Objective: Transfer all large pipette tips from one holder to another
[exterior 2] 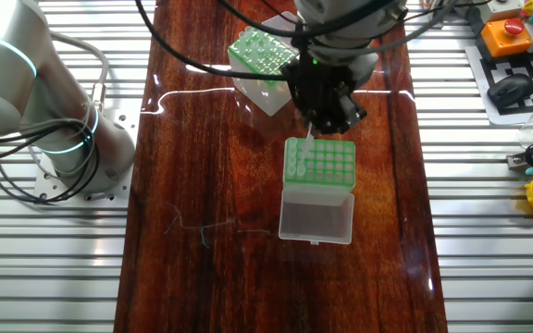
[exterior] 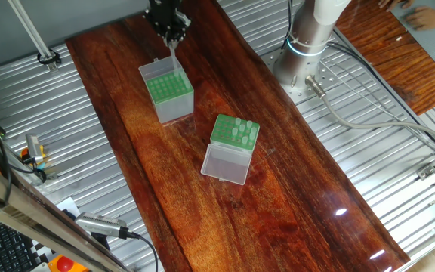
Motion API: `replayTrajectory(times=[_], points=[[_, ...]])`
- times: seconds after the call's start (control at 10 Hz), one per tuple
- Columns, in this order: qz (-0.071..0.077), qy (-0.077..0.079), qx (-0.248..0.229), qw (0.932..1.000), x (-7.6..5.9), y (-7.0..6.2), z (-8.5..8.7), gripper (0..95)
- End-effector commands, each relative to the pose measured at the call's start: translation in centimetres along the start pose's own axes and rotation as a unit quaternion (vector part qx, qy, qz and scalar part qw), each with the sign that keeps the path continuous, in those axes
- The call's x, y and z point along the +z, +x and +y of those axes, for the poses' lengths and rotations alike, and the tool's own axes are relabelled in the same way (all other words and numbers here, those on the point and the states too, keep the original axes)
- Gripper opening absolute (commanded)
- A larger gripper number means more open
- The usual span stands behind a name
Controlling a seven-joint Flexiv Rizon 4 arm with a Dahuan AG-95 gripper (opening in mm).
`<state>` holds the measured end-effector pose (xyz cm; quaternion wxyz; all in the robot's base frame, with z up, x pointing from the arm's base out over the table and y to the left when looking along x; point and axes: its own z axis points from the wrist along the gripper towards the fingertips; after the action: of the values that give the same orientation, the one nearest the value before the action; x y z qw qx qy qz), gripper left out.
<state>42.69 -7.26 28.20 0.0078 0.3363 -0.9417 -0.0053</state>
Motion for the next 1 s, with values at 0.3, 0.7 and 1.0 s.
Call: replayTrajectory(times=[0.3, 0.7, 1.0], points=[[-0.002, 0.001, -0.005, 1.0, 0.5, 0.0, -0.2, 0.0], [-0.002, 0.0, -0.009, 1.0, 2.2, -0.3, 0.4, 0.0], [-0.004, -0.004, -0.014, 0.9999, 4.3, -0.4, 0.7, 38.0]])
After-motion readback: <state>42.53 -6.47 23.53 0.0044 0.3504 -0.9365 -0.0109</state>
